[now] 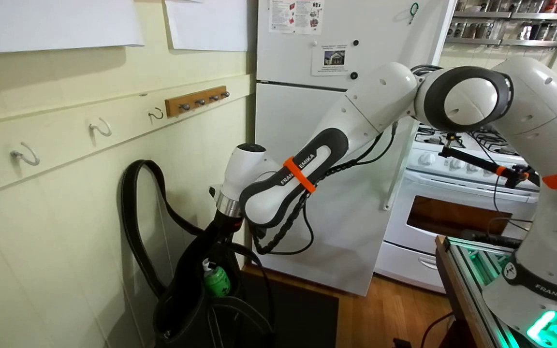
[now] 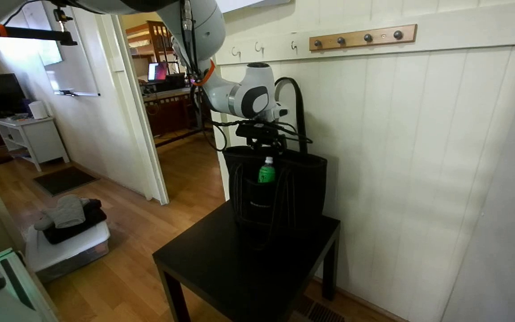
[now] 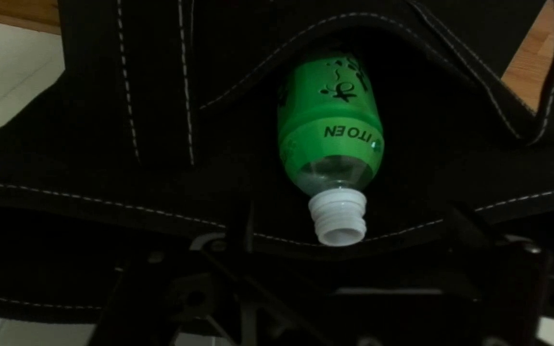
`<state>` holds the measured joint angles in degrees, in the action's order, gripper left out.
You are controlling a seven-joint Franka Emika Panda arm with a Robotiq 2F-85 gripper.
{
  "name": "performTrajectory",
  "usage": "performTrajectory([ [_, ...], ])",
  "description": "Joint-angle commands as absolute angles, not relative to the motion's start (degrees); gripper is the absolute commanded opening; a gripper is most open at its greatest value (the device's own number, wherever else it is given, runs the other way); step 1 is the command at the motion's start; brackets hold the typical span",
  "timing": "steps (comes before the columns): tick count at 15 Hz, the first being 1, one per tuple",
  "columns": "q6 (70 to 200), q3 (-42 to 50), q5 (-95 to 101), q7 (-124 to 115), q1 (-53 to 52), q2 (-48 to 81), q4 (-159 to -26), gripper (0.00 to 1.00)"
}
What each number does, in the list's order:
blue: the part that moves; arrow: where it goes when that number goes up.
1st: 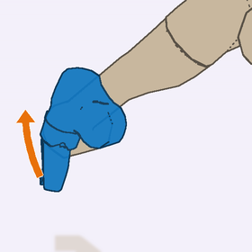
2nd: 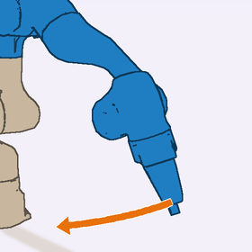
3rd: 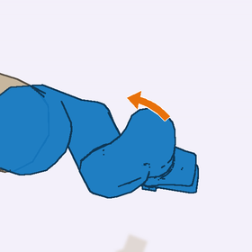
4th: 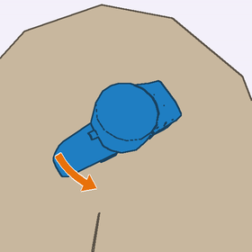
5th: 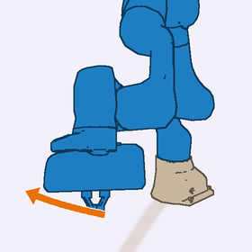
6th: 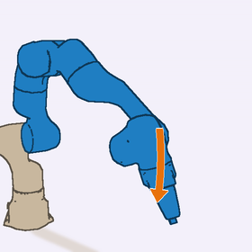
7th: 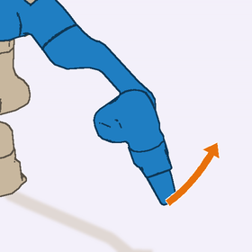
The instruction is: Take the green bottle out of the black bag.
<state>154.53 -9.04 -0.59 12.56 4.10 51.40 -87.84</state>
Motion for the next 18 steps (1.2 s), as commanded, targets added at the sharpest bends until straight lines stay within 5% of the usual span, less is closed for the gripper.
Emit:
performTrajectory([
  [1,151.39,-10.24,-1.18,15.0,4.57,55.23,-82.53,1.0],
  [6,151.06,-10.58,-0.95,16.52,4.34,58.74,-78.83,0.9],
  [7,151.5,-10.5,-0.86,16.57,4.23,59.35,-78.3,0.75],
  [9,152.12,-10.76,-0.81,17.2,4.36,60.34,-77.33,0.69],
  [12,152.49,-10.99,-0.72,18.05,4.45,61.24,-76.18,0.71],
  [18,152.72,-11.16,-0.6,19.3,4.57,61.5,-75.11,0.19],
])
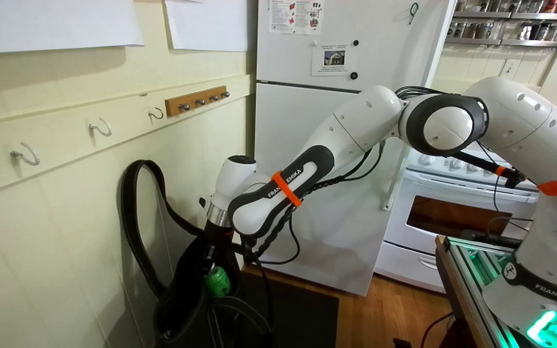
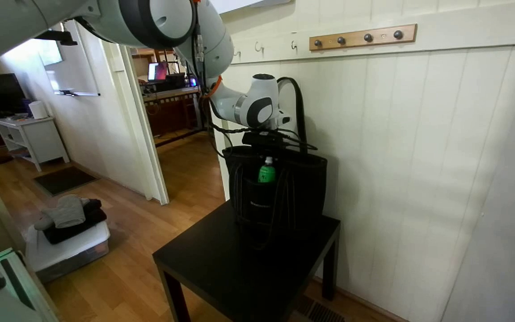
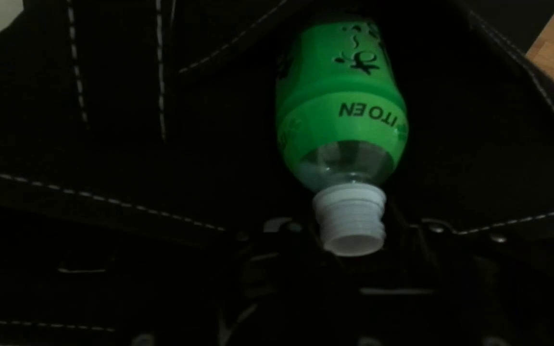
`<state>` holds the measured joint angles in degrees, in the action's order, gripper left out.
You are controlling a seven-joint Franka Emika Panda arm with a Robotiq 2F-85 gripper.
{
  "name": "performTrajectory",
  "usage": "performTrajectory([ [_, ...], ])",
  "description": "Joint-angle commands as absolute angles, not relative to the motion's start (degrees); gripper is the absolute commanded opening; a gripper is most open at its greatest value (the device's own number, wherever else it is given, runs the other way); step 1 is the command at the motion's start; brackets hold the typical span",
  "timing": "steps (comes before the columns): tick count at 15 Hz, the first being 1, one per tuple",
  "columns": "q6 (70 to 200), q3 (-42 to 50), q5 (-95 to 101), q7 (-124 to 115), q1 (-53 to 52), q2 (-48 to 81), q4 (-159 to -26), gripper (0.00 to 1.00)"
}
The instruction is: Take the green bottle out of the black bag.
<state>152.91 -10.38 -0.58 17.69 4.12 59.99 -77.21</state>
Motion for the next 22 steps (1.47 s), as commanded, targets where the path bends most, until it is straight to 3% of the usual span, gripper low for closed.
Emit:
performTrajectory([
  [1,152.74,-11.17,-0.57,19.48,4.56,61.5,-75.03,0.12],
  [8,152.02,-10.7,-0.54,18.59,4.11,58.76,-77.22,0.12],
  [22,156.14,-9.41,-1.08,15.97,4.37,40.96,-92.51,0.12],
])
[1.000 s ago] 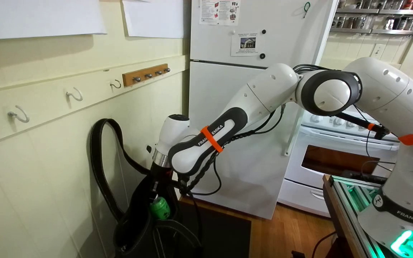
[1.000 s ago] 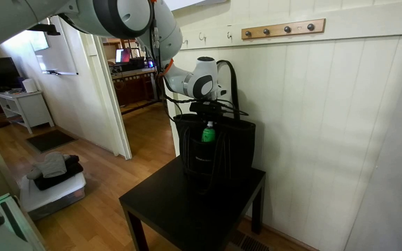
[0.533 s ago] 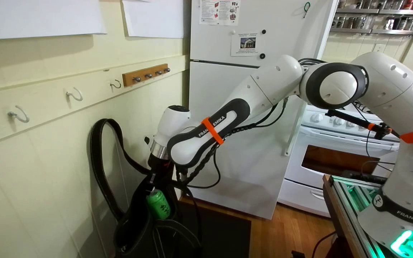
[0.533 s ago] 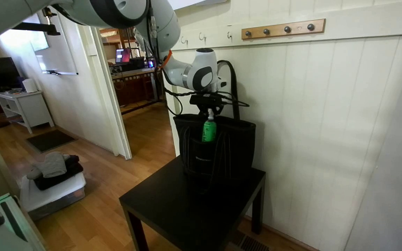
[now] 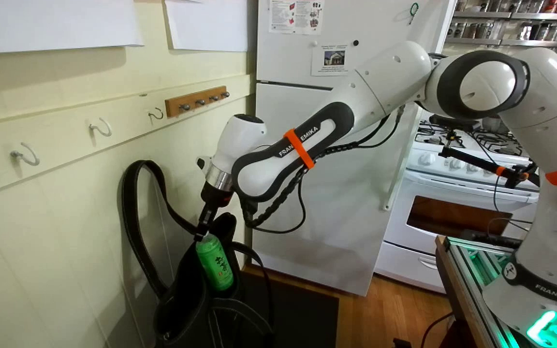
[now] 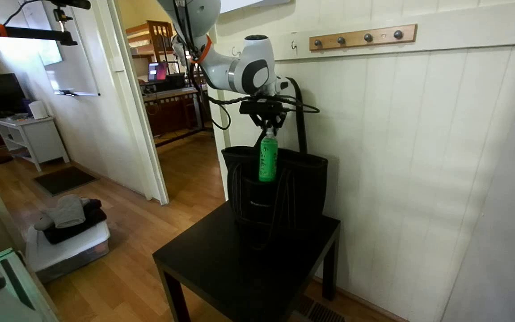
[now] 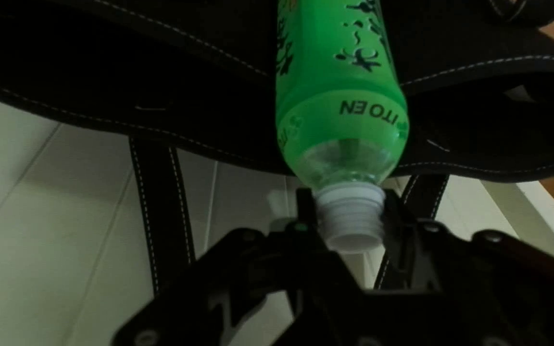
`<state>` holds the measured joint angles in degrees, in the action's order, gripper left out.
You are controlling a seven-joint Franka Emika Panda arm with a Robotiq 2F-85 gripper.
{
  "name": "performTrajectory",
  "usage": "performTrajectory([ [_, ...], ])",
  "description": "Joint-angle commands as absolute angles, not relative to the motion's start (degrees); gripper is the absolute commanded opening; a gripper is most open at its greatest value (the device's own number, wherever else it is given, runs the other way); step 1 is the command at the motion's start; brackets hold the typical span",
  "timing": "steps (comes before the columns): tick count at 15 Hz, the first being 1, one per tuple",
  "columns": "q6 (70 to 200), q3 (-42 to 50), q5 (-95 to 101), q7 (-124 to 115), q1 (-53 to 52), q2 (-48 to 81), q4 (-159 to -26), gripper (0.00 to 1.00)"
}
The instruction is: Take the green bottle out of the black bag.
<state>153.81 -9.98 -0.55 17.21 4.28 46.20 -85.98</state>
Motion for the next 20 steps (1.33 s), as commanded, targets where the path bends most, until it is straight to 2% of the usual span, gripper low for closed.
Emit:
performTrajectory([
  [1,156.52,-9.12,-1.0,15.55,4.21,39.72,-93.63,0.12],
  [11,161.13,-9.98,-1.22,17.11,4.42,30.32,-100.45,0.12],
  [20,164.55,-16.16,-2.71,21.76,6.03,31.6,-98.36,0.12],
])
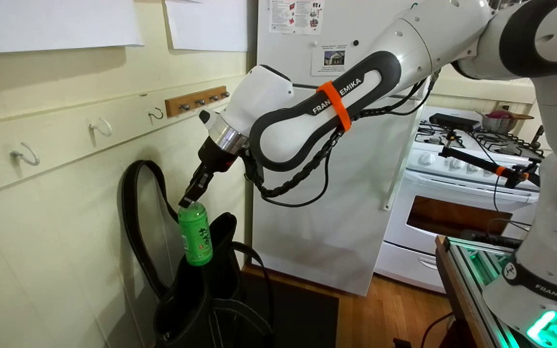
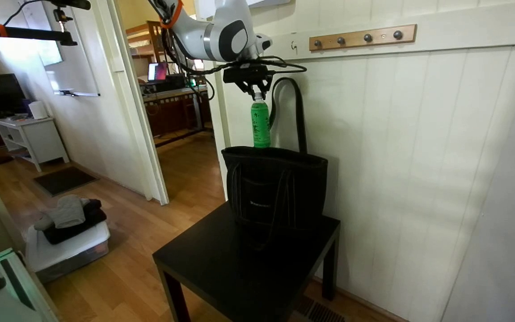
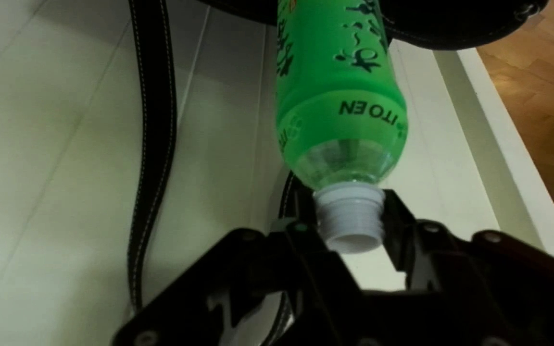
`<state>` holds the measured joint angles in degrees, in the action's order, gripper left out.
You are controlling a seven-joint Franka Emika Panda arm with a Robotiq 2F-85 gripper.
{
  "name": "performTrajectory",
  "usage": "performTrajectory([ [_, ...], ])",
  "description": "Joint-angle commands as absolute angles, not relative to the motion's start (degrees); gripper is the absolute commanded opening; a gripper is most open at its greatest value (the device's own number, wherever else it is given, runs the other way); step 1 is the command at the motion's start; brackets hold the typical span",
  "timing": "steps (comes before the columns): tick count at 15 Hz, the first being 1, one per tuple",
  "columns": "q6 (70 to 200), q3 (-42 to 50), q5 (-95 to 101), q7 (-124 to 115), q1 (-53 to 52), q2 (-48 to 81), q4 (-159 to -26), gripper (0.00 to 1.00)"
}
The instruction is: Take the green bottle out of the black bag.
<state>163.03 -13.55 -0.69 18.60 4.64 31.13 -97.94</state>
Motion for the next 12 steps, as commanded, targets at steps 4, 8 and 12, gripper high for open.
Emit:
performTrajectory([
  [4,163.67,-18.72,-2.86,24.61,6.84,33.96,-96.97,0.12],
  [8,164.45,-20.87,-2.51,27.83,7.86,36.89,-95.77,0.12],
  [12,165.17,-23.75,-2.0,31.99,9.27,40.52,-93.53,0.12],
])
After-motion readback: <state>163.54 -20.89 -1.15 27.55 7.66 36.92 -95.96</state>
